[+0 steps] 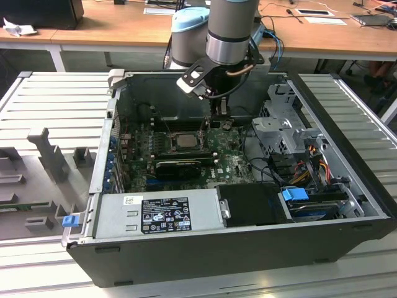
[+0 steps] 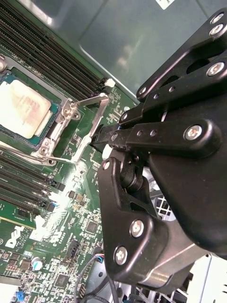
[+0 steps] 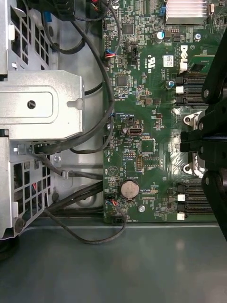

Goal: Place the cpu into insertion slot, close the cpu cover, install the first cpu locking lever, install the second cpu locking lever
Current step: 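Close the cpu cover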

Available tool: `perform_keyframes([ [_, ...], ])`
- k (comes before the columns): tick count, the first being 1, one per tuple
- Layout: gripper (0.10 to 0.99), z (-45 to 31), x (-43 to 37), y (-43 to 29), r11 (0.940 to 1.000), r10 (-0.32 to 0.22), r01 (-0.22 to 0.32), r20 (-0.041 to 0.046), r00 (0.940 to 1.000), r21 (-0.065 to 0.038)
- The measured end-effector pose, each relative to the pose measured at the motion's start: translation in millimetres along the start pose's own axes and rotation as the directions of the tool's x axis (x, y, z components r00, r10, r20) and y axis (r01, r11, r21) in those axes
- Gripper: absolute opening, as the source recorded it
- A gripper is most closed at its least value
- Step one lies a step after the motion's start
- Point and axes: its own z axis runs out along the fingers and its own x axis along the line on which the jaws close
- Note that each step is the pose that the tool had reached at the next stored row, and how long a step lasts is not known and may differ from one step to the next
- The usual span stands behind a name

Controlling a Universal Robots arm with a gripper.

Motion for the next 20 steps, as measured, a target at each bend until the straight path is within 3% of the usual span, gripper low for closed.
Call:
perform_keyframes([
  [16,0.106,0.0,0.0,-3.4,1.0000,0.000,0.000,-0.0004,1.0000,0.000],
  [19,0.106,0.0,0.0,-6.8,1.0000,0.000,0.000,-0.0007,1.0000,0.000],
  [20,0.106,0.1,-0.1,-11.0,1.0000,0.000,0.000,-0.0009,1.0000,0.000],
])
